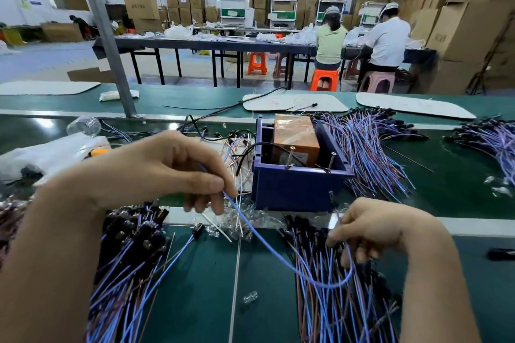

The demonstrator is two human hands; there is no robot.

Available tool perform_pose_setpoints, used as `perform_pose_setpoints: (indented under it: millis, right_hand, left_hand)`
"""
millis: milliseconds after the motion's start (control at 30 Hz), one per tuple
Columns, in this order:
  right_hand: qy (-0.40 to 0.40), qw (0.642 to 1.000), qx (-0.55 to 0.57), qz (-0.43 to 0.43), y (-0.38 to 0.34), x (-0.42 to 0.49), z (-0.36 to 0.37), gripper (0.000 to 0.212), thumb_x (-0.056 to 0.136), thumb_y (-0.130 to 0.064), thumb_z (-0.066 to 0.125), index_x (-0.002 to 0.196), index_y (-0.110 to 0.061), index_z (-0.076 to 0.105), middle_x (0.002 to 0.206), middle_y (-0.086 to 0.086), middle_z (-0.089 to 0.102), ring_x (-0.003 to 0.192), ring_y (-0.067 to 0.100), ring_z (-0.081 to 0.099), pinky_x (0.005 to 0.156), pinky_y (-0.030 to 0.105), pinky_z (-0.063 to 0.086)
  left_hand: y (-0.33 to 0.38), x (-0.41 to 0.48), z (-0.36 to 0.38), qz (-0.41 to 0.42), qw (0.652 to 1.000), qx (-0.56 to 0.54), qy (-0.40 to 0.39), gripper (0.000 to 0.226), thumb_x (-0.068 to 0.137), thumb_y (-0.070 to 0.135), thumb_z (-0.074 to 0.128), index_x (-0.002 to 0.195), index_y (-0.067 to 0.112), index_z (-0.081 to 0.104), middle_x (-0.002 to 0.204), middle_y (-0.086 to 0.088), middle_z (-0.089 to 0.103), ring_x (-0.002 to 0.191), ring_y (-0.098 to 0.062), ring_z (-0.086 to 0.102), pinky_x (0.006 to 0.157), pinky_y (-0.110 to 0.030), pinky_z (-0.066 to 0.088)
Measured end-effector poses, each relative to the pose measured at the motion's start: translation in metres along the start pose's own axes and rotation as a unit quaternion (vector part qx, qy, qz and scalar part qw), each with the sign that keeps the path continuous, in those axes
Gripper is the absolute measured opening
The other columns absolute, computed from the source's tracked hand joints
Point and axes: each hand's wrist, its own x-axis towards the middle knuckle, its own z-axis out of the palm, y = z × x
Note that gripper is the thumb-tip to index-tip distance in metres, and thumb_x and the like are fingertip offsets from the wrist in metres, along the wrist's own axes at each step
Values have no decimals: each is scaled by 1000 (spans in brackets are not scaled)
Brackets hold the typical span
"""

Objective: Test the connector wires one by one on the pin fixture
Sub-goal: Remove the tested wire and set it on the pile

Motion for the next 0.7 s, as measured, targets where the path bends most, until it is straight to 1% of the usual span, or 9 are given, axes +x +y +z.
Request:
perform_pose_setpoints:
  millis: [67, 167, 267, 333, 433, 533, 600, 633, 700]
  right_hand:
    - [1, 1000, -5, 17, -4, 0, 2, 24, 91, -24, 65, 90, 0, 63, 73, 15, 73, 44, 13, 63, 36, 16, 37]
    - [47, 999, 4, 14, -13, -9, 6, 40, 87, -35, 68, 93, 5, 65, 80, 21, 73, 47, 18, 63, 40, 17, 42]
    - [63, 988, 68, -122, -32, -21, 11, 53, 76, -49, 66, 95, 1, 68, 85, 16, 75, 58, 18, 66, 55, 24, 56]
    - [10, 971, 89, -221, -50, -30, 19, 50, 72, -52, 65, 95, -8, 70, 86, 8, 76, 72, 17, 70, 67, 26, 59]
    - [-56, 950, 66, -300, -66, -34, 35, 16, 91, -25, 61, 90, -11, 69, 77, 6, 75, 58, 9, 63, 45, 15, 43]
    - [-15, 949, 89, -302, -69, -25, 39, 19, 95, -14, 56, 93, 0, 69, 60, 4, 69, 45, 8, 53, 37, 14, 33]
    - [21, 952, 121, -281, -64, -21, 35, 22, 97, -12, 53, 94, 4, 68, 57, 5, 67, 43, 9, 56, 35, 15, 36]
    - [36, 954, 137, -265, -61, -19, 32, 23, 98, -12, 52, 94, 4, 67, 56, 6, 66, 42, 10, 58, 35, 15, 38]
    - [53, 958, 162, -229, -52, -15, 25, 23, 99, -13, 49, 94, 3, 65, 55, 8, 64, 43, 13, 60, 37, 17, 42]
  left_hand:
    - [-1, 10, 10, -13, 999, 7, -28, 11, 89, 24, 63, 90, 16, 72, 80, -9, 73, 66, -11, 63, 62, -19, 51]
    - [-4, 25, 24, -37, 999, -1, -7, 9, 85, 19, 63, 86, 11, 65, 78, -10, 73, 64, -14, 61, 62, -22, 51]
    - [-8, 38, 37, -42, 999, 3, 31, 7, 86, 14, 62, 86, 7, 62, 75, -9, 73, 63, -13, 61, 61, -20, 50]
    - [-10, 44, 45, -25, 998, 3, 62, 2, 88, 8, 62, 86, 7, 61, 71, -7, 72, 61, -11, 61, 60, -18, 49]
    - [-10, 49, 49, -1, 992, -18, 128, 3, 87, 8, 62, 88, 9, 60, 66, -5, 70, 58, -10, 62, 58, -18, 50]
    - [-10, 52, 51, -4, 974, -50, 222, 12, 90, 12, 60, 99, 13, 52, 59, -4, 65, 52, -11, 57, 52, -20, 48]
    - [-13, 55, 53, -35, 955, 6, 294, 11, 93, 16, 59, 95, 18, 48, 54, 1, 59, 44, -8, 48, 47, -20, 41]
    - [-14, 56, 53, -56, 951, 82, 293, 9, 93, 20, 59, 90, 20, 50, 53, 4, 57, 42, -4, 44, 47, -18, 38]
    - [-13, 56, 61, -103, 951, 251, 146, 19, 92, 27, 60, 74, 21, 58, 53, 8, 57, 40, 2, 45, 46, -13, 35]
